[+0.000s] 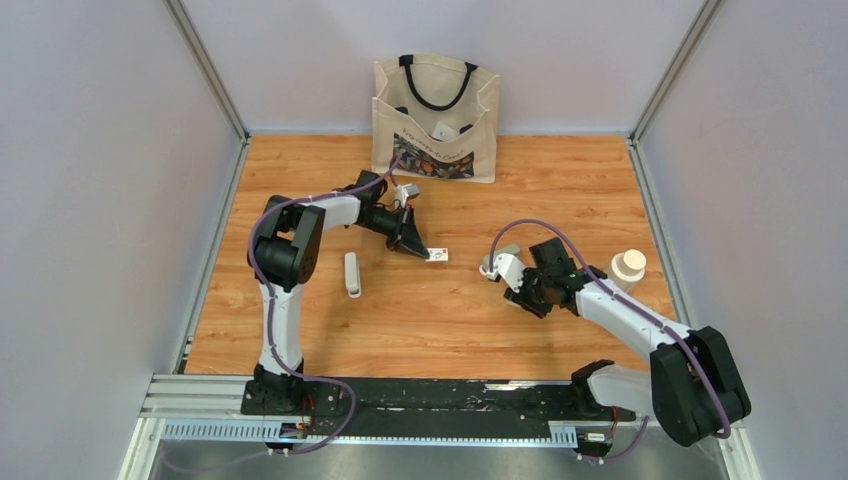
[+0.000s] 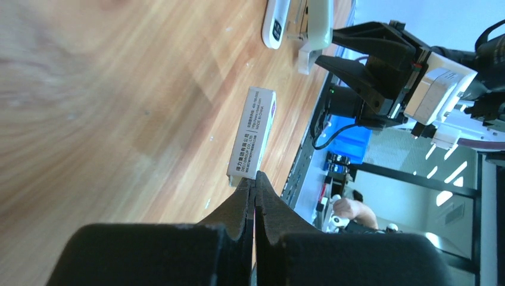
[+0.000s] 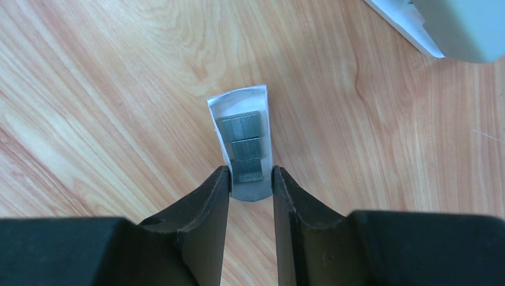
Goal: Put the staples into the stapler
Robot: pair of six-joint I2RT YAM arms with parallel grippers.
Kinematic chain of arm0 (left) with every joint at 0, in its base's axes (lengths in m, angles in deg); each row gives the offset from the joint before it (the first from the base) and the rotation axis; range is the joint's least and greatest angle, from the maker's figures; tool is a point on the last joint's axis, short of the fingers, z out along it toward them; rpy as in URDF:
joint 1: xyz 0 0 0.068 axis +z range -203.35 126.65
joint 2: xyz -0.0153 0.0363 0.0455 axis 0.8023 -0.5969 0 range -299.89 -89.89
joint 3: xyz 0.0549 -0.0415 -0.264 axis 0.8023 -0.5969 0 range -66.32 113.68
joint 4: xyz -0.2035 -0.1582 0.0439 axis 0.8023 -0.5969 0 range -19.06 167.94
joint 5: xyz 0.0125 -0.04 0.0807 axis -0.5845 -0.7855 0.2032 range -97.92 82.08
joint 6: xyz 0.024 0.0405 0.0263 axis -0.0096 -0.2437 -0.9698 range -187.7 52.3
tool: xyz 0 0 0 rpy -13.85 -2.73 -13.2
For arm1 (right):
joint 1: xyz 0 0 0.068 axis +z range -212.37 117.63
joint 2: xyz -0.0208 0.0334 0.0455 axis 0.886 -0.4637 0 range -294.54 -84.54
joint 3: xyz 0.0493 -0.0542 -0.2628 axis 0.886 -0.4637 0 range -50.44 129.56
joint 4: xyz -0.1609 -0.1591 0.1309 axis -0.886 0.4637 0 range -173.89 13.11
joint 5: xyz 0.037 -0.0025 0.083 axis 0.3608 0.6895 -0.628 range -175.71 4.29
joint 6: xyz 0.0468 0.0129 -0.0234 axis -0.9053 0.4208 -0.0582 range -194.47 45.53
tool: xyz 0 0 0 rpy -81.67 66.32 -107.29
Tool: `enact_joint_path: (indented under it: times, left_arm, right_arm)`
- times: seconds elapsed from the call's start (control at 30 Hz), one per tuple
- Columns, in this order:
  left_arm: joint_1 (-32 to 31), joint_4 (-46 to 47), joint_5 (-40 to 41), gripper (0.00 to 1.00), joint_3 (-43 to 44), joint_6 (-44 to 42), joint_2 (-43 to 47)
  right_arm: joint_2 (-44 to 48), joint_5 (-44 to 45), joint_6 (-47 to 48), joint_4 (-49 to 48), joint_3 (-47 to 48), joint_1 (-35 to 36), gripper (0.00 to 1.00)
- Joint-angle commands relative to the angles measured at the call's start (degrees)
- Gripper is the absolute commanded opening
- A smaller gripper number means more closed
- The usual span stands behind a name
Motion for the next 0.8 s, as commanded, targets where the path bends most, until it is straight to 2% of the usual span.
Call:
enact_joint_path:
  times: [0.0,0.17,0.47,0.6,0.67,0.77]
  left_arm:
    - [2.34,-1.93,0.64,0.0,4.13,-2.88,2.64]
    - [5.06,-3.33,1.86,0.0,8.52,-3.32,0.09]
    - [7.53,-7.46,4.06,0.03,10.46,-7.18,-2.99]
    - [8.14,-8.26,4.33,0.17,10.02,-7.98,-2.38]
    - [8.49,-8.26,4.77,0.27,9.76,-8.24,-1.59]
    - [9.37,-8.35,5.38,0.38,9.76,-8.42,-0.36]
  right_arm:
    - [0.99,0.74,0.44,-0.78,-0.5,-0.83,0.34]
    - [0.9,0.57,0.26,-0.86,-0.5,-1.01,0.34]
    - [0.55,0.57,0.79,-0.78,-0.76,-1.1,0.38]
    - [1.07,0.31,0.53,-0.16,-0.41,-1.01,0.46]
    - [1.69,0.31,0.61,-0.16,-0.5,-1.1,0.53]
    - [2.66,0.48,0.61,-0.07,-0.41,-1.01,0.62]
